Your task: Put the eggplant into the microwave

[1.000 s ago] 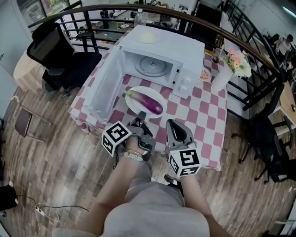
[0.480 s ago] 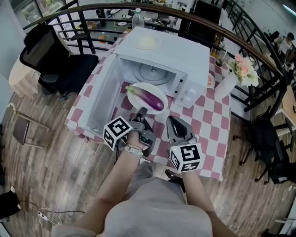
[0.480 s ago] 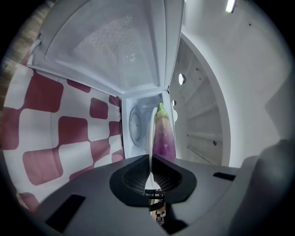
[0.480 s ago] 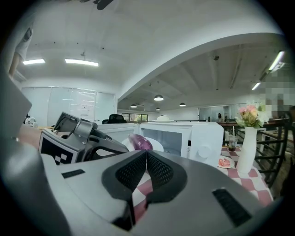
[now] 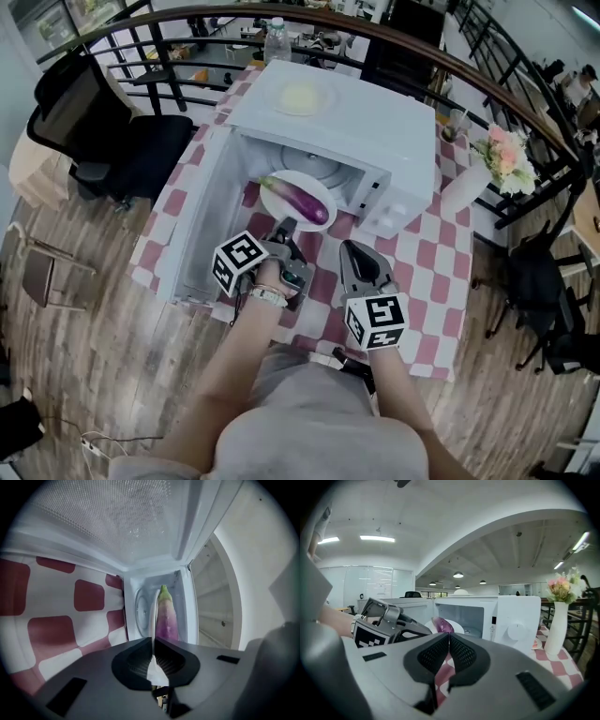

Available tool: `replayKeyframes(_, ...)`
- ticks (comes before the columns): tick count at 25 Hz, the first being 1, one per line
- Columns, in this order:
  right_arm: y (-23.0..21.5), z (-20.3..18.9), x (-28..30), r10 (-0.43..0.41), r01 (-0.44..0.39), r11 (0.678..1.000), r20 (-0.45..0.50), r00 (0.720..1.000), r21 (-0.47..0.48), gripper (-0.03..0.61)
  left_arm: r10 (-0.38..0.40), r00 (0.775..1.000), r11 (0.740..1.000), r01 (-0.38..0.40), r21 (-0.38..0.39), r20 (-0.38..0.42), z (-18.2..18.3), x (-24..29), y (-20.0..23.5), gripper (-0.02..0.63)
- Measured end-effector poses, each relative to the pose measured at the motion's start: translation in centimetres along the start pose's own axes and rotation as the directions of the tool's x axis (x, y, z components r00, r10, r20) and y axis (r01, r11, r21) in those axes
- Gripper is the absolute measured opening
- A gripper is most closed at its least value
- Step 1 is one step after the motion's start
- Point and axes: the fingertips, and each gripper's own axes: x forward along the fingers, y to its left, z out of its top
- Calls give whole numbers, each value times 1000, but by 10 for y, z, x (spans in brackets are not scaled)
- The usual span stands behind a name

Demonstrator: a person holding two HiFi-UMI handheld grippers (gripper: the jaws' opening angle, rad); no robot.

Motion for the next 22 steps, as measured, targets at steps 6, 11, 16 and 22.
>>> replayKeyframes(6,-11,-10,28,-24,25,999,-15,1000,24,26,22,999,1000,-21,6,-36,12,32,10,18)
replayKeyframes(11,-16,-23,41,-41,43,997,-36,999,60,26,48,997,999,-47,18,-65,21,57,19,18)
replayKeyframes(16,-19,-32,50,-45,49,996,-50,998,75,26,65,996,998,-66,-9,-64,27,75,29,18)
replayKeyframes(22,-18,-37,59,-41,45,996,-50,998,82,26,90,994,995,-92,-32,-58,31,86,41,18)
